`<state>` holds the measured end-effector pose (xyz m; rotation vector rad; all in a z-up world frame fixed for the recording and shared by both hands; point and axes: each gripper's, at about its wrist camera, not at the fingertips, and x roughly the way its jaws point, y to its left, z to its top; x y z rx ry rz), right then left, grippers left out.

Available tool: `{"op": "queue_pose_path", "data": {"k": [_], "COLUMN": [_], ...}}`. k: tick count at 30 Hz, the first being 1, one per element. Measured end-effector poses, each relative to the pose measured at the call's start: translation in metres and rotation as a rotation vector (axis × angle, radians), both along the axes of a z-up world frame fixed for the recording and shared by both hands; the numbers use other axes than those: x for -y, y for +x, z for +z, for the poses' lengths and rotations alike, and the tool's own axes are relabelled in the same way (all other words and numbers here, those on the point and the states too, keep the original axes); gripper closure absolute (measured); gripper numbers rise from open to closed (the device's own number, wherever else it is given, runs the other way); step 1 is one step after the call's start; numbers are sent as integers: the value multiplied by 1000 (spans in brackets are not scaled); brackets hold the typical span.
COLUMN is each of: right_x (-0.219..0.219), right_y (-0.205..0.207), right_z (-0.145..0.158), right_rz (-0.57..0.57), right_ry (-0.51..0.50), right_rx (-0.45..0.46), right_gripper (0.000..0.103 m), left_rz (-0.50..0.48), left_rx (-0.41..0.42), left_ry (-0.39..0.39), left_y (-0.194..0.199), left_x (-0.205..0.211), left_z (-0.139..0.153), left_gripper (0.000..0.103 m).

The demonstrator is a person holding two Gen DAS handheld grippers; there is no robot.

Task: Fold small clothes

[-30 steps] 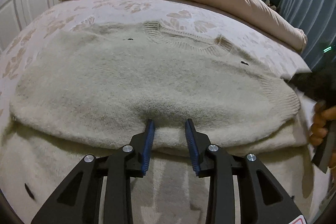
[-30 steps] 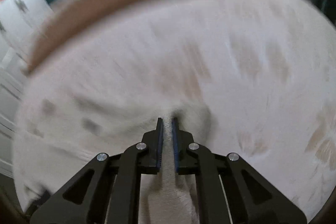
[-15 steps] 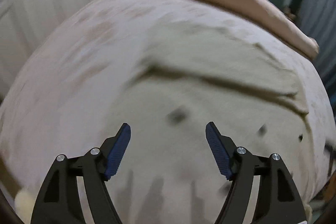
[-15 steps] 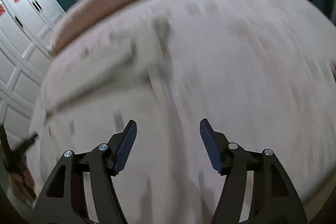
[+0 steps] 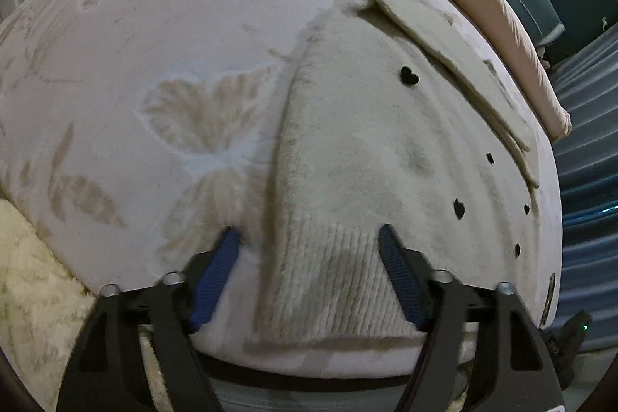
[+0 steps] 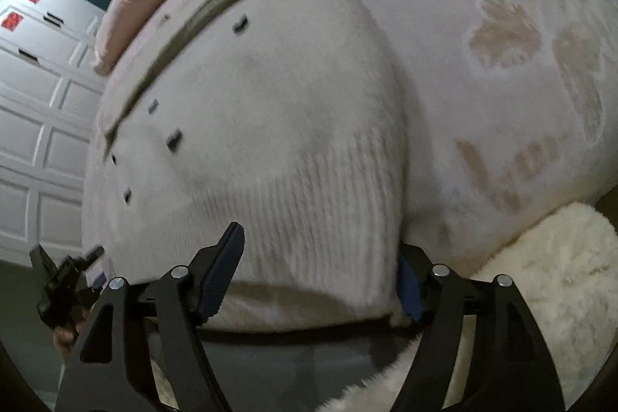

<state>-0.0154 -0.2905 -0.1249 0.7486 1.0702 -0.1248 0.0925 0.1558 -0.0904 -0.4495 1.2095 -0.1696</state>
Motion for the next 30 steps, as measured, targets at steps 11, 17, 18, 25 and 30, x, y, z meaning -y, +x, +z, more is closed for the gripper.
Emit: {"op": "queue_pose_path", "data": {"k": [11,17,18,25,30], "right_x": [-6,-30,-33,-47,1], "right_y": [-33,-99,-110,-137,-40], "right_z": [83,62,59,79,144], "right_rz": [85,271,287,378,246], "right_ry": [-177,-228,-206,-168,-213], "right_rx": [86,-151,-181,-242,75], "right_gripper": [97,97,97,97,97], "left_rz": [-117,-201,-206,-228,-242], "left_rx": [81,-58,-87,-150,169], "left_ry": [-32,32,31,17,-5], "left_y": [-41,-115,-125,-158,-49], "left_x": [-23,-34,-35,-35,-16], "left_z": [75,66,62,80,144], "left_gripper": [99,99,99,99,99]}}
